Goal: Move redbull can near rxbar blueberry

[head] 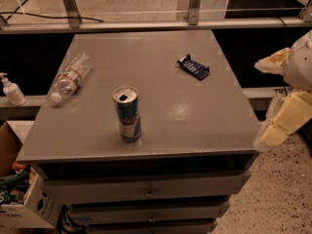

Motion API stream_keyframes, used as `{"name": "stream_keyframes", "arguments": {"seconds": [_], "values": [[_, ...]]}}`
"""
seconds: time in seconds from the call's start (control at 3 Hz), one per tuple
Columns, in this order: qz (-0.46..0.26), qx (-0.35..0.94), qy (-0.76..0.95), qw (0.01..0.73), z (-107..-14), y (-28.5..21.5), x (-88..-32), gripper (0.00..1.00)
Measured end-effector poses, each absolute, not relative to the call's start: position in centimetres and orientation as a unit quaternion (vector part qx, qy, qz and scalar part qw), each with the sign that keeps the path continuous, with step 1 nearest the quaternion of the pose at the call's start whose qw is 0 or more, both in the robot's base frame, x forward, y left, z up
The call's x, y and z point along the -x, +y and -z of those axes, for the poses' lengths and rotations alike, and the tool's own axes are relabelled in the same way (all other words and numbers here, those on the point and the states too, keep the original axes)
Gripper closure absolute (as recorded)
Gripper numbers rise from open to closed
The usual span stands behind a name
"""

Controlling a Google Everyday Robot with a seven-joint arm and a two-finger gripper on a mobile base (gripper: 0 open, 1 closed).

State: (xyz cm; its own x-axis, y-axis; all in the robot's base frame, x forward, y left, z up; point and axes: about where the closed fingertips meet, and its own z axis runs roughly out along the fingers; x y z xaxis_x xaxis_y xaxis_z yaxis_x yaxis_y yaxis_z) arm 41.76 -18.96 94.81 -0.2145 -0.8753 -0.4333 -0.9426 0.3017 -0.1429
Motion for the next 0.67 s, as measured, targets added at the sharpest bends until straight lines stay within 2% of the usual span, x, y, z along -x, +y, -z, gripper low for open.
{"name": "stream_keyframes", "arguments": {"seconds": [0.67], "values": [[-0.221,0.554,0.741,0.309,-90.3,-13.4,-40.3,0.0]]}}
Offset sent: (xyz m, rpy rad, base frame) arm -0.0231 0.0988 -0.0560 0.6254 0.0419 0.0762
